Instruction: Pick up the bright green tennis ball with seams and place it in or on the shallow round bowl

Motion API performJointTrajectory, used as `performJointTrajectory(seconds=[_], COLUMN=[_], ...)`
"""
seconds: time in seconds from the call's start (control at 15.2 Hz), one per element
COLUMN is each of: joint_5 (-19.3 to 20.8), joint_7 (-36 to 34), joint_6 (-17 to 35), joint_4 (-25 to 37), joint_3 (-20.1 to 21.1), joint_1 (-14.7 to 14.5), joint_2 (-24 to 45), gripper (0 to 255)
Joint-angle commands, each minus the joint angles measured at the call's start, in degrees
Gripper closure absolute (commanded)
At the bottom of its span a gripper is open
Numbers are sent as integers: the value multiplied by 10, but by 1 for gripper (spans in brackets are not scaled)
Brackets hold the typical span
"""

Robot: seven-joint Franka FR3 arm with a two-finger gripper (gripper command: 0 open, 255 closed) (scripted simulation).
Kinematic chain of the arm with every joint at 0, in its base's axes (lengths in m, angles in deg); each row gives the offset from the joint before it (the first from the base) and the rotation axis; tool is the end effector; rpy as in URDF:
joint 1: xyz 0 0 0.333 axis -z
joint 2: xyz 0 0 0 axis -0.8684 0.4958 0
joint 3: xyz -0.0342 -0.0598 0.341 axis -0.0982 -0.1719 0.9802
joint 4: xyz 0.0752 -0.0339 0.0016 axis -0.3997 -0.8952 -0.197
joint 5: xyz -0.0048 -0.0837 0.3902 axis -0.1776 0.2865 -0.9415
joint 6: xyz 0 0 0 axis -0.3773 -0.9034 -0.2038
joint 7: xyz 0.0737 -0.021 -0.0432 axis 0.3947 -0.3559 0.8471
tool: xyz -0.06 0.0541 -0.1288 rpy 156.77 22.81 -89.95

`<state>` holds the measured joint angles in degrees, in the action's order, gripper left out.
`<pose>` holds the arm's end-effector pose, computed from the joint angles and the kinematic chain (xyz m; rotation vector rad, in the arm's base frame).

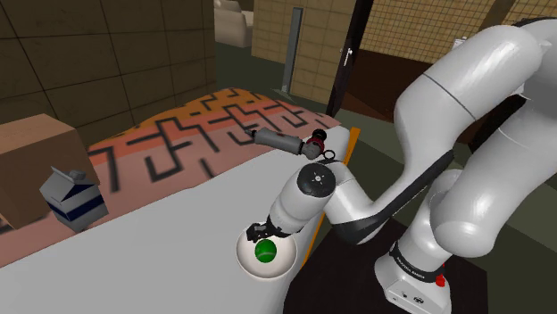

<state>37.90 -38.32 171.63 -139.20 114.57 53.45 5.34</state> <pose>0.3232 0.2528 0.2398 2.9404 -0.8936 0.5176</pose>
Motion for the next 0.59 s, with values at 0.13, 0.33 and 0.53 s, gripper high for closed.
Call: performJointTrajectory(seconds=[0.13, 0.33, 0.53], joint_5=[-133, -133, -133], joint_7=[94, 94, 94], joint_6=[-40, -41, -41], joint_4=[-14, -14, -14], joint_3=[-19, -20, -20], joint_1=[-54, -55, -55], joint_2=[-73, -73, -73], gripper=[0, 0, 0])
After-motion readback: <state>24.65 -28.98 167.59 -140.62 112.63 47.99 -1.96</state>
